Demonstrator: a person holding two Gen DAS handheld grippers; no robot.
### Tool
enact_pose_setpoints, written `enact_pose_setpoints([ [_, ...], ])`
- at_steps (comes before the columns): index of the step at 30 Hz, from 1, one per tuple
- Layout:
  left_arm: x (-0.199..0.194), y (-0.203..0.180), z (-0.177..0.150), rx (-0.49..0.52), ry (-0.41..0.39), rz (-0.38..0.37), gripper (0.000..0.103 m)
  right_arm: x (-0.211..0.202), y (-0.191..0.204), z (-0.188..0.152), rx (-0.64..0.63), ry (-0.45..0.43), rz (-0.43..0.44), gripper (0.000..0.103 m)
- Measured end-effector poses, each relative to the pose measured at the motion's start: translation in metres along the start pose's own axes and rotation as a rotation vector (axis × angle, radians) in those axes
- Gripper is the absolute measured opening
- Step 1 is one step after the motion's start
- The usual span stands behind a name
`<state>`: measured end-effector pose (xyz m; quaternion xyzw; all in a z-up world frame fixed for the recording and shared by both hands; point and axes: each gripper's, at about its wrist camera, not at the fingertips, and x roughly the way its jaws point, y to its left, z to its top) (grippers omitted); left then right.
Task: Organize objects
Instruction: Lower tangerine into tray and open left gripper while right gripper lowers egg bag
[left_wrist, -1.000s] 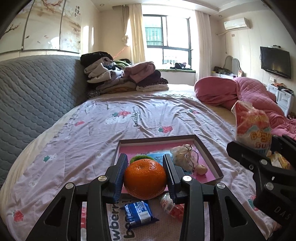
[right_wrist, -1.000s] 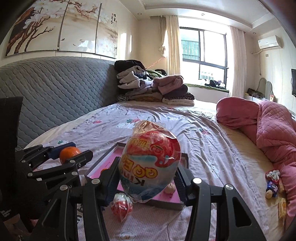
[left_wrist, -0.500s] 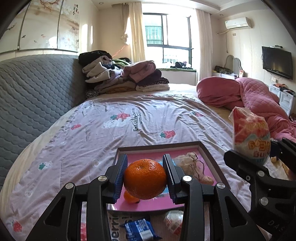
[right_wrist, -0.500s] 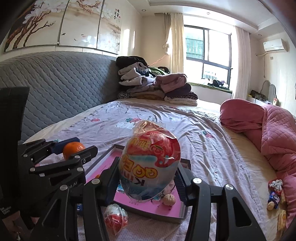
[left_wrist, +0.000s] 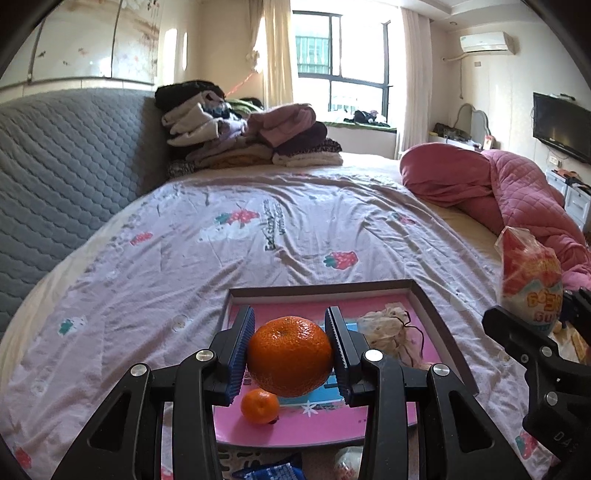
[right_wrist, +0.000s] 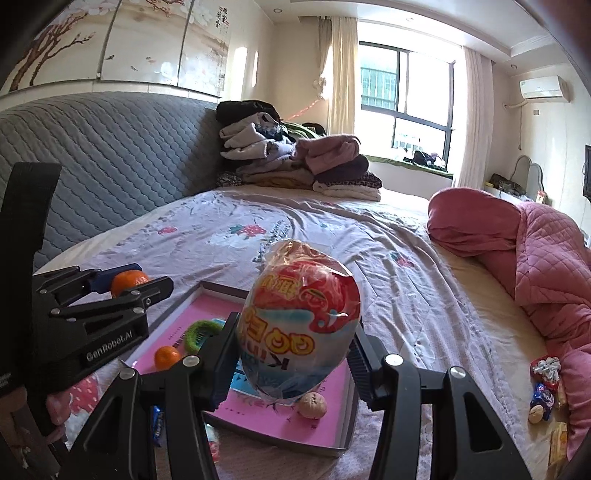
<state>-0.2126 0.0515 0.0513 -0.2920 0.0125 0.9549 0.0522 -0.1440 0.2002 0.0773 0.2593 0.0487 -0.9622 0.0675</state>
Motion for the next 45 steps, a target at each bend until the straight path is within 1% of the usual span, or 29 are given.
enact_pose_setpoints([
  [8, 0.037, -0.011, -0.010, 0.044, 0.057, -0.003, 0.040, 0.032, -0.007, -0.015, -0.007, 0.066, -0.001, 0.053],
  [13, 0.061, -0.015, -0.019, 0.075, 0.110, -0.003, 0.040, 0.053, 0.001, -0.027, -0.041, 0.116, 0.013, 0.053],
  [18, 0.081, -0.014, -0.027, 0.076, 0.157, 0.002, 0.040, 0.072, 0.010, -0.042, -0.072, 0.168, 0.016, 0.053],
  [23, 0.094, -0.012, -0.032, 0.088, 0.180, 0.016, 0.040, 0.087, 0.018, -0.051, -0.091, 0.207, 0.023, 0.053],
  [30, 0.106, -0.009, -0.035, 0.096, 0.197, 0.030, 0.040, 0.099, 0.026, -0.057, -0.099, 0.230, 0.037, 0.053],
  [36, 0.116, -0.010, -0.039, 0.108, 0.223, 0.027, 0.041, 0.108, 0.028, -0.060, -0.108, 0.252, 0.047, 0.053],
  [45, 0.125, -0.007, -0.046, 0.098, 0.268, 0.006, 0.042, 0.118, 0.034, -0.066, -0.122, 0.290, 0.062, 0.053],
])
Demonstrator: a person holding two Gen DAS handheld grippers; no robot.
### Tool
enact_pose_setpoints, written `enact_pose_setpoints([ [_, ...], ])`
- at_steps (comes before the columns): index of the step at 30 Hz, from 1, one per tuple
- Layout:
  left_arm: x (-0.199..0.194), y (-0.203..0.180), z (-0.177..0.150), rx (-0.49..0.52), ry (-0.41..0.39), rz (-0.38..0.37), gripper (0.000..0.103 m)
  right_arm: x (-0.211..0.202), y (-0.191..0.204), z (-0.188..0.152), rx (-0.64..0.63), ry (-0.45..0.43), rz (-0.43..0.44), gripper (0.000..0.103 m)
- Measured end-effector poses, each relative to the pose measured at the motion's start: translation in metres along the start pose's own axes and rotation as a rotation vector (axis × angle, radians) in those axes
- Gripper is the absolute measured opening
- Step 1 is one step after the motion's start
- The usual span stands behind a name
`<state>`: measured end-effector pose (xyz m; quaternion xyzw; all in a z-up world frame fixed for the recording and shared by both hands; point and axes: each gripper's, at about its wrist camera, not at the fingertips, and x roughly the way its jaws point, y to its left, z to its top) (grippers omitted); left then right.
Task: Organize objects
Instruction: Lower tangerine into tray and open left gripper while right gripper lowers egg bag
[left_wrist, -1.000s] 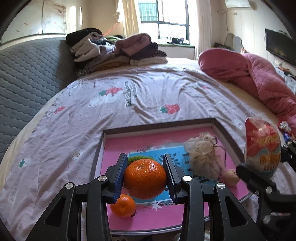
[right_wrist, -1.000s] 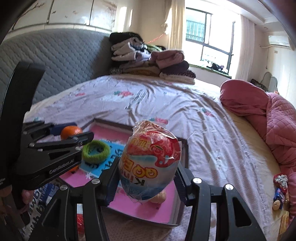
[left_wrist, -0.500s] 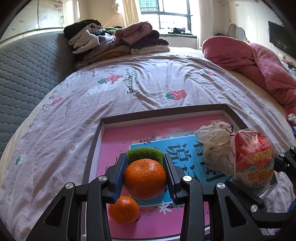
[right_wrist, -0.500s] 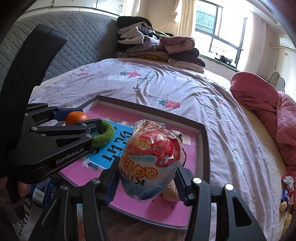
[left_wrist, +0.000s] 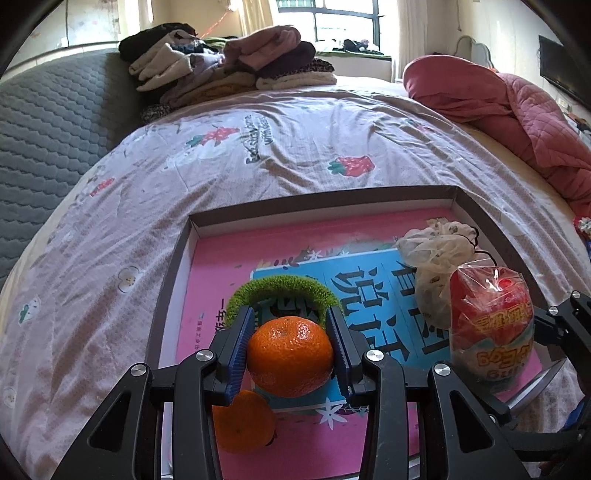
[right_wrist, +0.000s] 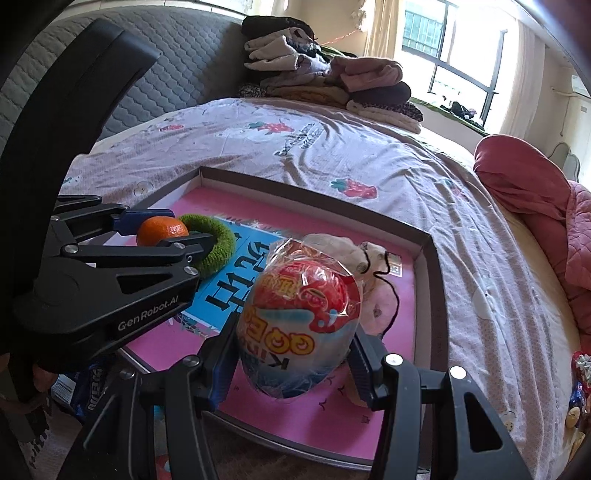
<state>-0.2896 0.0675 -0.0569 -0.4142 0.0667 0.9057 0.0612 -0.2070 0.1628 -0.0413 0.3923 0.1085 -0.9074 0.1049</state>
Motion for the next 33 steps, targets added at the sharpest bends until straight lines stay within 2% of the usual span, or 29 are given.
enact_pose_setpoints([
  [17, 0.005, 0.009, 0.001, -0.049, 0.041, -0.042, 0.044, 0.011, -0.005, -0.001, 0.044, 0.056, 0.042, 0.053],
  [33, 0.001, 0.014, -0.001, -0.059, 0.042, -0.041, 0.045, 0.002, -0.012, 0.002, 0.074, 0.046, 0.027, 0.054],
])
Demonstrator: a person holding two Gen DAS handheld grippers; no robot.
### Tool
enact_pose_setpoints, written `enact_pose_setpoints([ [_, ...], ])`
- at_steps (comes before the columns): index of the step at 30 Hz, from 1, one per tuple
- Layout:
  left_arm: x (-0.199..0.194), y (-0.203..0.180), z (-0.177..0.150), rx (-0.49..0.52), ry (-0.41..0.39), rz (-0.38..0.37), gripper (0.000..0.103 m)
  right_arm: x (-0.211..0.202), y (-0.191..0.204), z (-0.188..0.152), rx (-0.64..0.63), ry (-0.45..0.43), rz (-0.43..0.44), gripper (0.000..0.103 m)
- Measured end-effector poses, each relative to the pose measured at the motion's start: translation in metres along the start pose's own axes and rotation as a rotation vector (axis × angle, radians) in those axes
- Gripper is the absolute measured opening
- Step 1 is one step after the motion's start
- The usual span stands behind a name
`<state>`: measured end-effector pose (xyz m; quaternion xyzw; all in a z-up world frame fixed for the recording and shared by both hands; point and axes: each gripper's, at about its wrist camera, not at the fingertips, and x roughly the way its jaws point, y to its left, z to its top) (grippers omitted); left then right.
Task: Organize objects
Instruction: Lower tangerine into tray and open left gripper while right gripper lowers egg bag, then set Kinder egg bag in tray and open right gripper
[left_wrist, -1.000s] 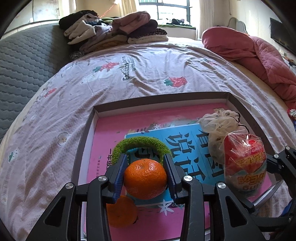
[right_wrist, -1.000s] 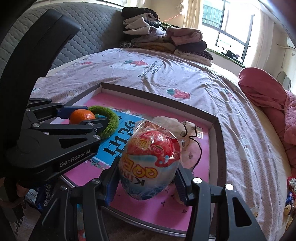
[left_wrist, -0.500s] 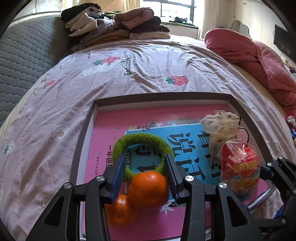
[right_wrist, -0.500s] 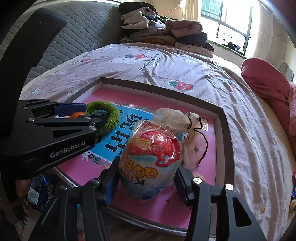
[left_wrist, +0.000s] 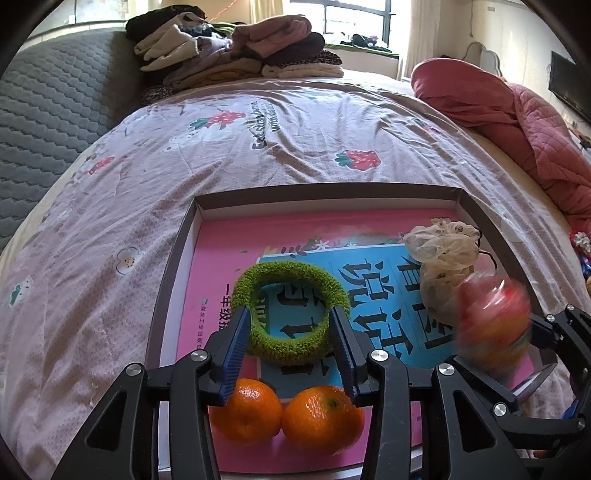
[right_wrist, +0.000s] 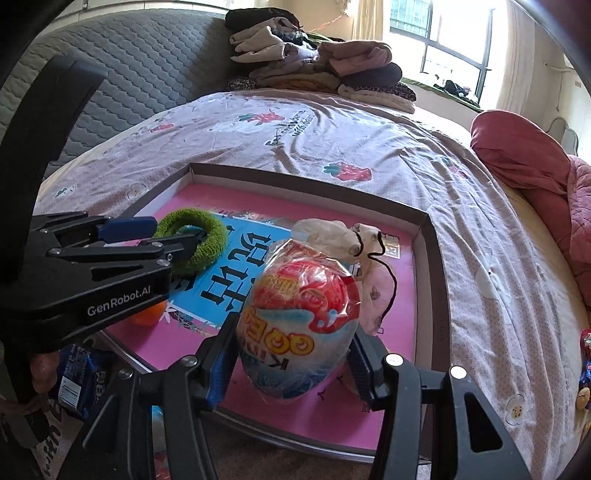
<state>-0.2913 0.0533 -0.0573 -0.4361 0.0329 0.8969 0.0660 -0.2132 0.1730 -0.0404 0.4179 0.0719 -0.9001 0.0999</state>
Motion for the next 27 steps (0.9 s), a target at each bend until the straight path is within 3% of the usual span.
enact_pose_setpoints([
  [27, -0.045, -0.001, -0.005, 0.002, -0.061, -0.003, 0.055, -0.036, 0.003, 0.004, 0.003, -0.057, -0.027, 0.056],
])
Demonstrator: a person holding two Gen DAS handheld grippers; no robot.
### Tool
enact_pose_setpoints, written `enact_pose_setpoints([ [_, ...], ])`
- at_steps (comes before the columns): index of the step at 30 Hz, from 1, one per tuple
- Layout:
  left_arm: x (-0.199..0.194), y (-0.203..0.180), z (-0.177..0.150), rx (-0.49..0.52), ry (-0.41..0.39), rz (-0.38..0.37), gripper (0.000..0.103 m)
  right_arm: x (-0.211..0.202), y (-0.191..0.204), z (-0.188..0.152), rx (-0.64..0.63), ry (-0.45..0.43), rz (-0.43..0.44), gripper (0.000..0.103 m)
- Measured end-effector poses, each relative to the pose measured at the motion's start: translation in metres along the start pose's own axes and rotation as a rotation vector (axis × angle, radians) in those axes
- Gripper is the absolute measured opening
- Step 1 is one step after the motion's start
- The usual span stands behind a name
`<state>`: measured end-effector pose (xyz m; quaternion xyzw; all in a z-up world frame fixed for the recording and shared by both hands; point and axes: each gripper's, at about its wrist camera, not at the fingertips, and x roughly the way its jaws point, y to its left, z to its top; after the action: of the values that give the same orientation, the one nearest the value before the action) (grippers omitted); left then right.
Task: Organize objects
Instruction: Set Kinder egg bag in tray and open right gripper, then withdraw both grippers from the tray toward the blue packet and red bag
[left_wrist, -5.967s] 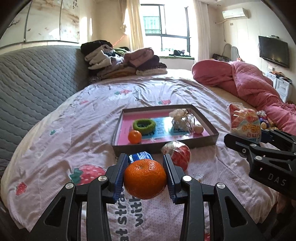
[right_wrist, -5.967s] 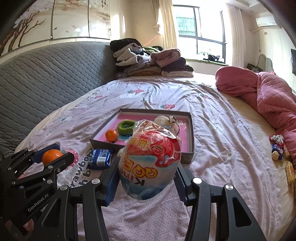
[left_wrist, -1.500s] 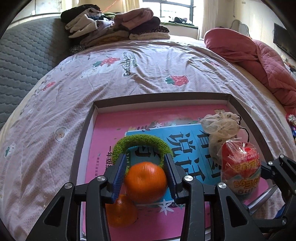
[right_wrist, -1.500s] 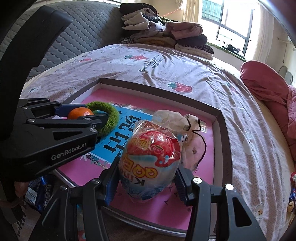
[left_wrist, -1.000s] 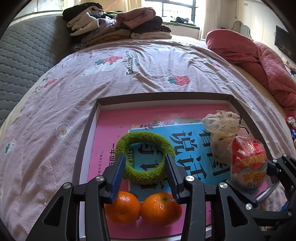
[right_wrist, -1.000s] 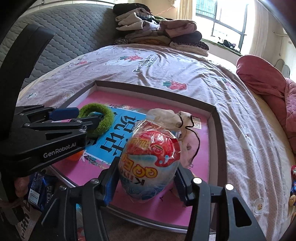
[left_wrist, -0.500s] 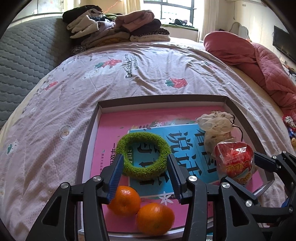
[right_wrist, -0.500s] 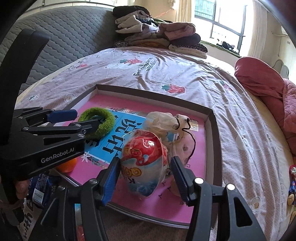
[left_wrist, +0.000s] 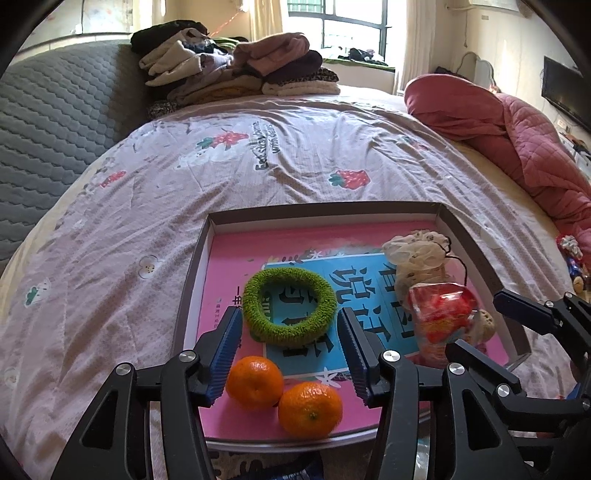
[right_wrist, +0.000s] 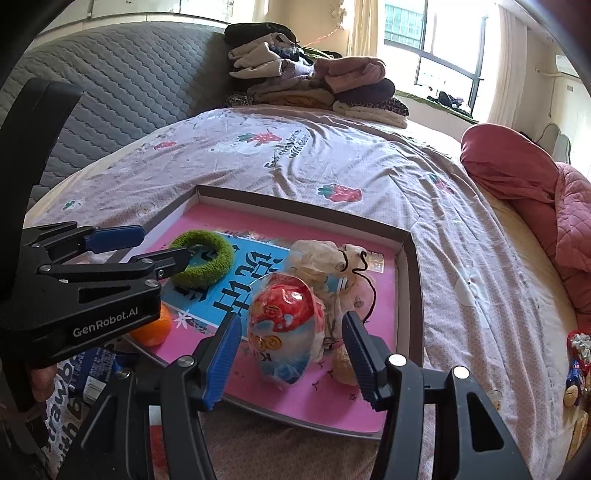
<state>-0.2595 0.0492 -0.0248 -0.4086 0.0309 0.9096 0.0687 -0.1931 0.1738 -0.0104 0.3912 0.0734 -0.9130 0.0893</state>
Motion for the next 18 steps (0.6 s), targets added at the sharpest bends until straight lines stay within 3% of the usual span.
enact_pose_setpoints([
  [18, -0.046, 0.005, 0.004, -0.010, -0.054, 0.006, 0.063, -0.041, 0.004, 0.010, -0.009, -0.061, -0.015, 0.056],
])
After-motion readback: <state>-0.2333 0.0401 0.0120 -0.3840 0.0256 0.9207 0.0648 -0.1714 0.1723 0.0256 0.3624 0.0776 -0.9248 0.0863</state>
